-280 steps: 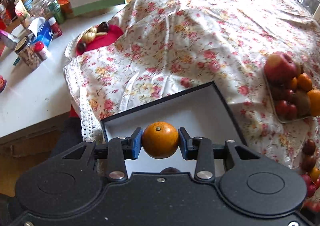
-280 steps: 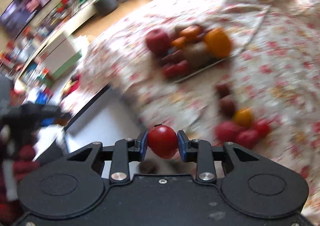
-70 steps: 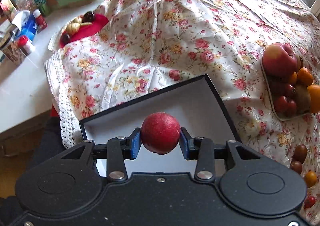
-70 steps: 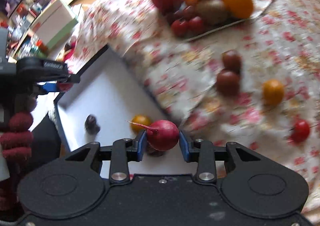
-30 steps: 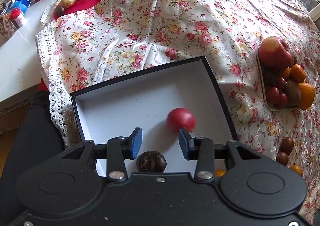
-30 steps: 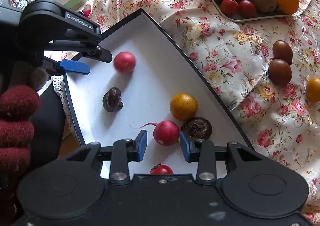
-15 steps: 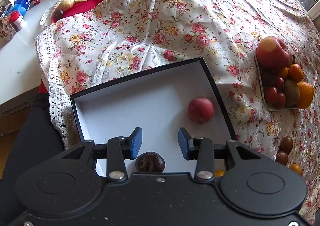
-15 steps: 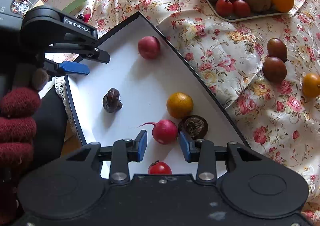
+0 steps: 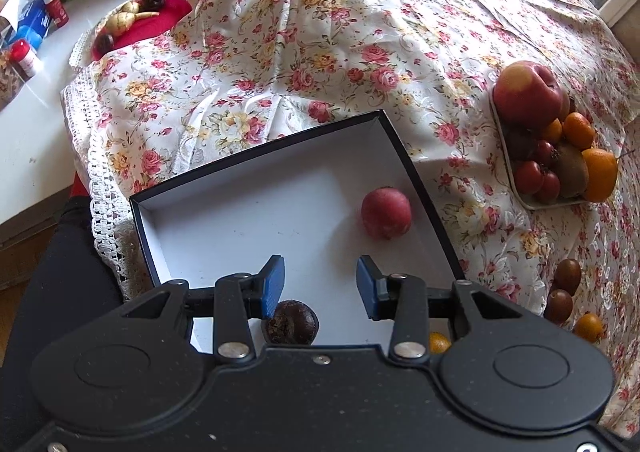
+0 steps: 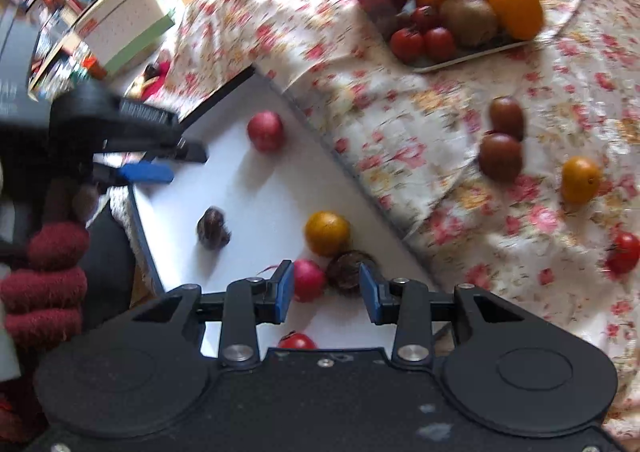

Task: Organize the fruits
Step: 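Move both open tools from the box back to the loose fruits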

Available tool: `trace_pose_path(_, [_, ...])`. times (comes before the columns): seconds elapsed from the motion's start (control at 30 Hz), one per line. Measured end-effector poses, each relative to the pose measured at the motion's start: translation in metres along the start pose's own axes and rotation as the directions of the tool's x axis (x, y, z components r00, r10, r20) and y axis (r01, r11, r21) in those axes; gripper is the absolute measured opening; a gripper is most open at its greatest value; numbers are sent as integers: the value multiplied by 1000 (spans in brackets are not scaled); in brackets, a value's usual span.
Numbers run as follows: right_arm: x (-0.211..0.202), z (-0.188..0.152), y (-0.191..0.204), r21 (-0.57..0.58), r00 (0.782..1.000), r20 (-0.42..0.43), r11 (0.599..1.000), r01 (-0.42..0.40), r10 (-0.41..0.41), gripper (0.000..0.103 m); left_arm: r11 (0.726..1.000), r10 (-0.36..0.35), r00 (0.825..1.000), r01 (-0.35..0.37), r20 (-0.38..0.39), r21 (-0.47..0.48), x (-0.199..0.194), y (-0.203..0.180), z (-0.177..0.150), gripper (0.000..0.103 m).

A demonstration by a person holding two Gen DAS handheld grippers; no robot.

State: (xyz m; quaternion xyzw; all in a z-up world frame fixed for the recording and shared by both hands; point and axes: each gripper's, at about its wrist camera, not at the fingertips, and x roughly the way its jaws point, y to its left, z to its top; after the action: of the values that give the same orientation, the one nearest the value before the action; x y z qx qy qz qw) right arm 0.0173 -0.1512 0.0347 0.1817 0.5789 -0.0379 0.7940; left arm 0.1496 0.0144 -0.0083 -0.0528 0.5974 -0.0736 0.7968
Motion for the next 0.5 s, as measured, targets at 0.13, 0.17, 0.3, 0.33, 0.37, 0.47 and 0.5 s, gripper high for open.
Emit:
trace_pose_path(0.13, [-19, 5, -31, 69, 998, 44, 997, 30, -33, 39, 999, 3, 1000, -3, 15, 49, -3, -10, -5, 48])
trace_pose_path(0.17, [-23, 6, -39, 85, 998, 53, 995, 42, -47, 39, 998, 0, 1000, -1, 19, 59, -4, -13, -6, 48])
trace_pose_path(0.3, [-38, 9, -76, 158, 991, 86, 983, 90, -104, 39, 995, -12, 1000, 9, 26, 99, -5, -23, -11, 48])
trace_pose_path(0.33, [-42, 10, -86, 179, 988, 92, 978, 102, -120, 39, 994, -12, 999, 9, 29, 109, -5, -25, -13, 48])
trace_pose_path(0.37, [-45, 12, -96, 202, 985, 100, 972, 121, -144, 39, 993, -13, 999, 9, 32, 119, -5, -27, -14, 48])
trace_pose_path(0.47, [-56, 13, -125, 265, 959, 135, 942, 206, -248, 39, 988, -17, 999, 11, 39, 151, -6, -35, -18, 48])
trace_pose_path(0.5, [-58, 14, -134, 280, 950, 134, 930, 238, -283, 39, 987, -21, 999, 15, 40, 162, -7, -38, -19, 48])
